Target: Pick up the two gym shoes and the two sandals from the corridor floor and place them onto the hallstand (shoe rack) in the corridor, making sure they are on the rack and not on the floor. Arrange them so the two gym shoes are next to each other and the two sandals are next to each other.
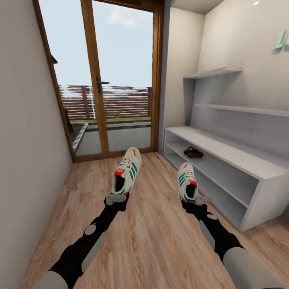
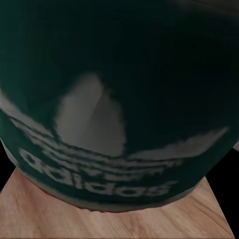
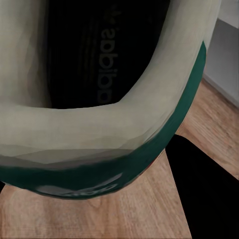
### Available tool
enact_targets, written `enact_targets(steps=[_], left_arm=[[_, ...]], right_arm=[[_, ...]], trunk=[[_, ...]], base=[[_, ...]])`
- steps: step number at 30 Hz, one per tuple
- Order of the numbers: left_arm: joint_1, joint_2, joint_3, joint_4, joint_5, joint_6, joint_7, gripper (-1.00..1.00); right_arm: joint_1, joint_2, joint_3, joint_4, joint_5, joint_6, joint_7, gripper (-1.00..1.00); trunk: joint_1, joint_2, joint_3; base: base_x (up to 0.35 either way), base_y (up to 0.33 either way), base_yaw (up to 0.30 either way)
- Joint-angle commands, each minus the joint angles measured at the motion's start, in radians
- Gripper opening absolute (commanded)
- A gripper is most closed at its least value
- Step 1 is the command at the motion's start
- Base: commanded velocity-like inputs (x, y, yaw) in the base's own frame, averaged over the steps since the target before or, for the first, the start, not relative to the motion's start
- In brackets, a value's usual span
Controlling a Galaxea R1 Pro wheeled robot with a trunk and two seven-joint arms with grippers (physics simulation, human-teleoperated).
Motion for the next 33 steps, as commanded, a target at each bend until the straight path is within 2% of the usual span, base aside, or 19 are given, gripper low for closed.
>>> enact_targets(steps=[1, 8, 15, 22, 25, 33], left_arm=[[-0.001, 0.001, -0.003, 0.0, 0.01, -0.003, -0.003, -1.0], [-0.001, 0.001, -0.003, 0.001, 0.01, -0.003, -0.003, -1.0], [-0.001, 0.001, -0.003, 0.001, 0.01, -0.003, -0.004, -1.0], [-0.001, 0.001, -0.003, 0.028, 0.011, -0.008, -0.004, -1.0], [-0.001, 0.001, -0.003, 0.058, 0.009, -0.049, -0.004, -1.0], [-0.001, 0.001, -0.003, 0.064, 0.009, -0.07, -0.003, -1.0]], right_arm=[[0.0, -0.001, 0.005, -0.002, -0.01, 0.004, -0.001, -1.0], [0.0, -0.001, 0.005, -0.002, -0.01, 0.004, -0.001, -1.0], [0.0, -0.001, 0.005, -0.002, -0.01, 0.004, 0.0, -1.0], [0.0, -0.001, 0.005, -0.002, -0.01, 0.004, -0.001, -1.0], [0.0, -0.001, 0.005, -0.001, -0.01, 0.004, -0.001, -1.0], [0.0, -0.001, 0.005, -0.002, -0.01, 0.004, -0.001, -1.0]], trunk=[[0.0, 0.0, -0.001], [0.0, 0.0, -0.001], [0.0, 0.0, -0.001], [0.0, 0.0, -0.001], [0.0, 0.0, -0.001], [0.0, 0.0, -0.001]], base=[[0.342, 0.0, -0.005], [0.336, 0.041, -0.046], [0.275, 0.168, -0.251], [0.064, 0.038, -0.299], [0.004, 0.002, -0.3], [0.122, 0.0, -0.282]])
